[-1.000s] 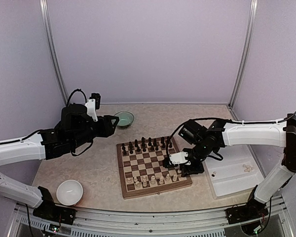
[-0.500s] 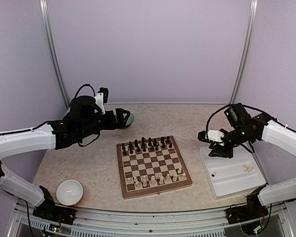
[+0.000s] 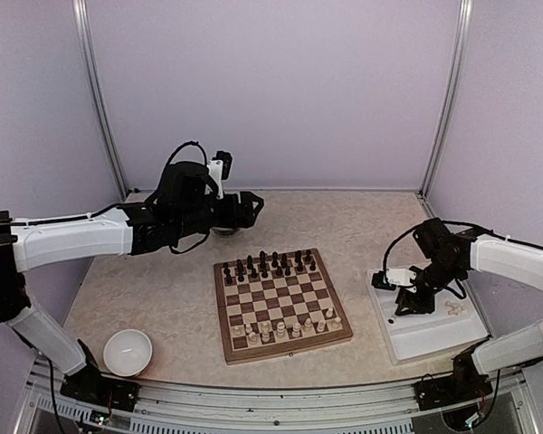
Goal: Set up the chess pieces on the board
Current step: Pick up the pawn from the storage box.
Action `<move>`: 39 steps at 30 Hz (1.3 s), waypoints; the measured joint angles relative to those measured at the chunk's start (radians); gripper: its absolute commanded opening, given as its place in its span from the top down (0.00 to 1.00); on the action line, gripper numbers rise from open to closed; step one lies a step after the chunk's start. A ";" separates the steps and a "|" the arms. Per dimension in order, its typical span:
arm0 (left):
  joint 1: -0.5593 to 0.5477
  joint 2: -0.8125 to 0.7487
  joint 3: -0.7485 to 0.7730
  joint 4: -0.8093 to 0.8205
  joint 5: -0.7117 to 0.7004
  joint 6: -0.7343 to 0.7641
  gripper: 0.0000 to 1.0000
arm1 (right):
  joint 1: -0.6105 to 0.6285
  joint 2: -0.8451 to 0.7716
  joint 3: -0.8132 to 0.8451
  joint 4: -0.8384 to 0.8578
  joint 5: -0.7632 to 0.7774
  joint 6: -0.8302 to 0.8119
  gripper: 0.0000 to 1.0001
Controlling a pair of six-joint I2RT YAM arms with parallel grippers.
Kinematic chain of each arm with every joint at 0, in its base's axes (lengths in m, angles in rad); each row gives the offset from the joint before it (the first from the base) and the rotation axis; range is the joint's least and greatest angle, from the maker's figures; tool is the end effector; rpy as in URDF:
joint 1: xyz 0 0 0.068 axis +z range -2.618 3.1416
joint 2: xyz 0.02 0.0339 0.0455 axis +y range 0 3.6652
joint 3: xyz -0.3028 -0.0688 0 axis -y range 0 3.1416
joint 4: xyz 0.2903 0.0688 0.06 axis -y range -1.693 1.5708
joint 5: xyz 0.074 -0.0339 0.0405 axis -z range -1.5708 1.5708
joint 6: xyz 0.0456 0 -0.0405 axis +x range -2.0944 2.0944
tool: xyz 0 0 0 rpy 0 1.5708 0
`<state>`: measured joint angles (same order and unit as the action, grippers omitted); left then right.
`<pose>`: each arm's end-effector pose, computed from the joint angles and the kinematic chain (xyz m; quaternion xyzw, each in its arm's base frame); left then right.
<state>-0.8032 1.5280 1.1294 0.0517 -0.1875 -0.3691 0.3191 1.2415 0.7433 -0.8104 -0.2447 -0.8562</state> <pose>0.2905 -0.2888 0.3183 0.1230 0.8074 -0.2525 0.5189 0.2210 0.0847 0.1998 -0.5588 0.8101 0.0822 0.1572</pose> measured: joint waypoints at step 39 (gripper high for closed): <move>-0.177 0.102 0.106 -0.068 0.048 0.061 0.13 | -0.001 0.188 -0.050 0.161 -0.014 -0.150 0.94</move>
<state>-0.9802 1.6302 1.2358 -0.0162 -0.1394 -0.3080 0.3180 1.4296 0.6933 -0.6491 -0.2588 -1.0061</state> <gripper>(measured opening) 0.866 0.092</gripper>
